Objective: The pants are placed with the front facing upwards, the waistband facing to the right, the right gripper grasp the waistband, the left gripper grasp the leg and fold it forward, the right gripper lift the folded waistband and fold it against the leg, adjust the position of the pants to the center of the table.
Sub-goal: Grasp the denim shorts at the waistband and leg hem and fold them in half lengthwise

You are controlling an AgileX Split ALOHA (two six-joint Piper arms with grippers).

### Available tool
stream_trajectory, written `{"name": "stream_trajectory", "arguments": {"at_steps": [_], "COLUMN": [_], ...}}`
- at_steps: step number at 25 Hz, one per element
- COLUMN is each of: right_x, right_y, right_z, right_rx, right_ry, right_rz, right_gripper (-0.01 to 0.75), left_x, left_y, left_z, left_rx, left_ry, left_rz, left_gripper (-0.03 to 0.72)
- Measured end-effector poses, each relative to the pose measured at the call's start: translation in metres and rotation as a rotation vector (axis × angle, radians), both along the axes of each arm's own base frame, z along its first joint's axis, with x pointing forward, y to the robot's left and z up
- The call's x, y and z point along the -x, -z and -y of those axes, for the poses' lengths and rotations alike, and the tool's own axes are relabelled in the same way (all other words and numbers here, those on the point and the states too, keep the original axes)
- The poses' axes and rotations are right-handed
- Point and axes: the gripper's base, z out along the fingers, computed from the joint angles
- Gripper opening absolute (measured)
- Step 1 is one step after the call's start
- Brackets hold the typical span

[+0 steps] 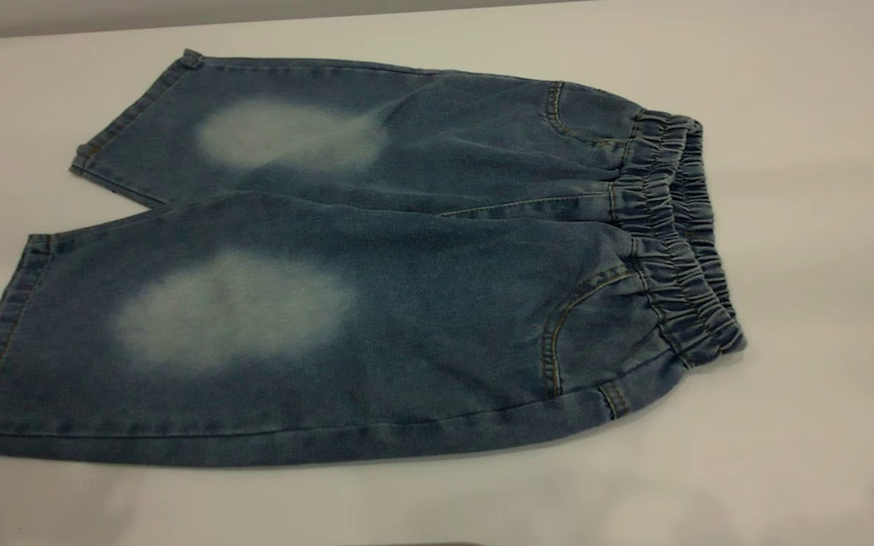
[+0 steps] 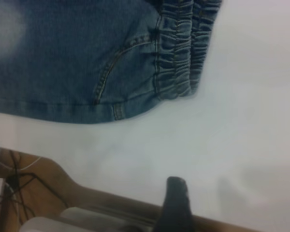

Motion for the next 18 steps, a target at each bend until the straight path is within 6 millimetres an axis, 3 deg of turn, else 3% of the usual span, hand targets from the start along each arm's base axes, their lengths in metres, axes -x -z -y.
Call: {"name": "stream_trajectory", "arguments": {"at_steps": [9, 18], "right_x": [-0.055, -0.093], "right_y": [0.036, 0.101], "right_z": [-0.01, -0.018], "right_rx": [-0.122, -0.128], "right_ry": [0.141, 0.126], "right_rz": [-0.11, -0.262], "right_gripper": [0.528, 0.531], "left_x": [-0.032, -0.051], "left_y": [0.035, 0.063], "left_z": [0.002, 0.005], "left_rx": [0.029, 0.011], "left_ry": [0.012, 0.009], "left_rz": [-0.138, -0.21], "left_gripper": [0.515, 0.515]}}
